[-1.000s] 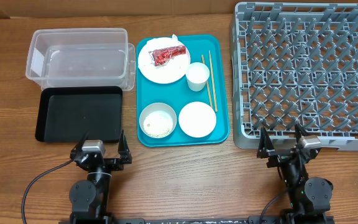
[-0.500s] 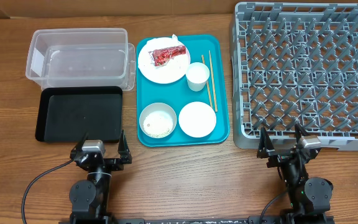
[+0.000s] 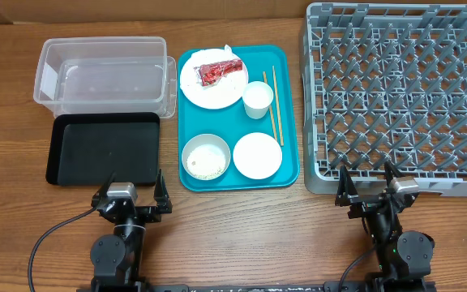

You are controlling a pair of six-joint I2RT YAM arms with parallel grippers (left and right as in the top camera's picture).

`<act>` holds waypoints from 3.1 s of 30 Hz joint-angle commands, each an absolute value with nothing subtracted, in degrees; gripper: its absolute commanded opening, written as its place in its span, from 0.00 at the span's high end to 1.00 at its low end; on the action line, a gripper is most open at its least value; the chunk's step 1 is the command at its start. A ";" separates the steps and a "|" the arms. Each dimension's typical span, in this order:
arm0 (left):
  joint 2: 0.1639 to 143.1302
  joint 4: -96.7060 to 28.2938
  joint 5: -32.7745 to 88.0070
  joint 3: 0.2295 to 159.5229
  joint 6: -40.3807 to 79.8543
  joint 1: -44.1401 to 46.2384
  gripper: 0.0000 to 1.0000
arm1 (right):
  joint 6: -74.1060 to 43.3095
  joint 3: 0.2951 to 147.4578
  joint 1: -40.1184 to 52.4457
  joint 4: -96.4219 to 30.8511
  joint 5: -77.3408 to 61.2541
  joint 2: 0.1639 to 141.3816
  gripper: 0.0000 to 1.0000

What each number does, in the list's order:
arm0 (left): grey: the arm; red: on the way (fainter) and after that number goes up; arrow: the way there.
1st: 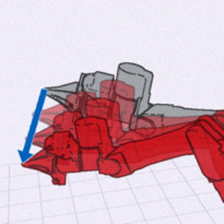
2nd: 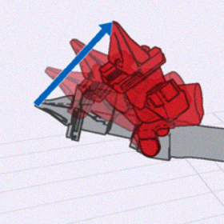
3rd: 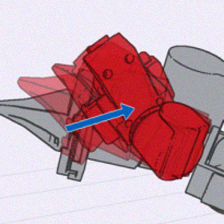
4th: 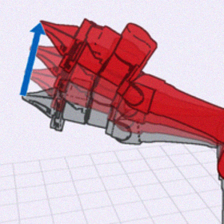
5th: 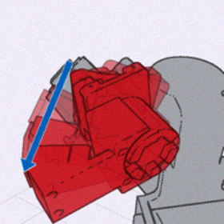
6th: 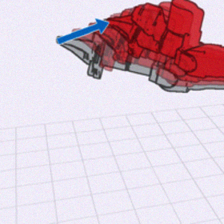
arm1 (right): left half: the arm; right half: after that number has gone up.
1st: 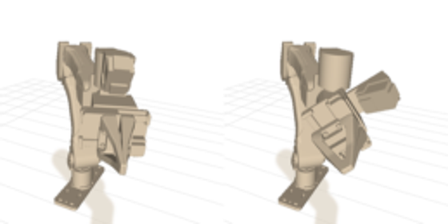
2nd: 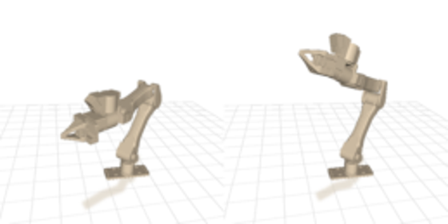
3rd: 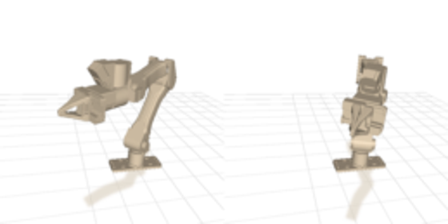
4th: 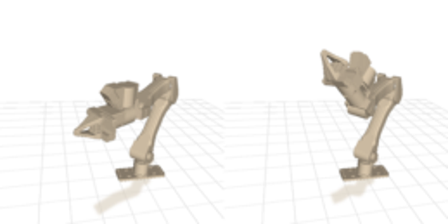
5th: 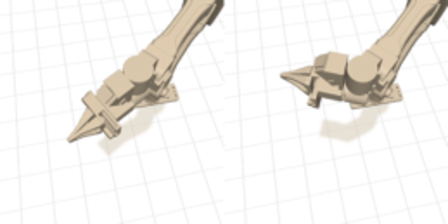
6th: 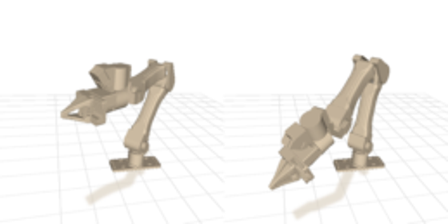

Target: Sort waste into correct bins and load items into the dishwasher

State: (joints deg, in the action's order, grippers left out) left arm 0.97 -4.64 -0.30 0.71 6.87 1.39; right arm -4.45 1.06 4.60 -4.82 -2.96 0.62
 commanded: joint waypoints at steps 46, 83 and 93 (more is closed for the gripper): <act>0.30 -4.36 -1.04 0.27 6.20 1.04 0.00 | -4.47 0.47 4.86 -4.67 -2.20 0.19 0.00; 9.10 -10.11 4.56 21.45 1.65 1.04 0.00 | -4.45 14.24 4.86 -2.59 -6.11 1.37 0.00; 30.11 -12.88 8.86 36.29 -1.37 1.10 0.00 | -2.66 24.64 4.86 -9.87 -6.07 11.16 0.00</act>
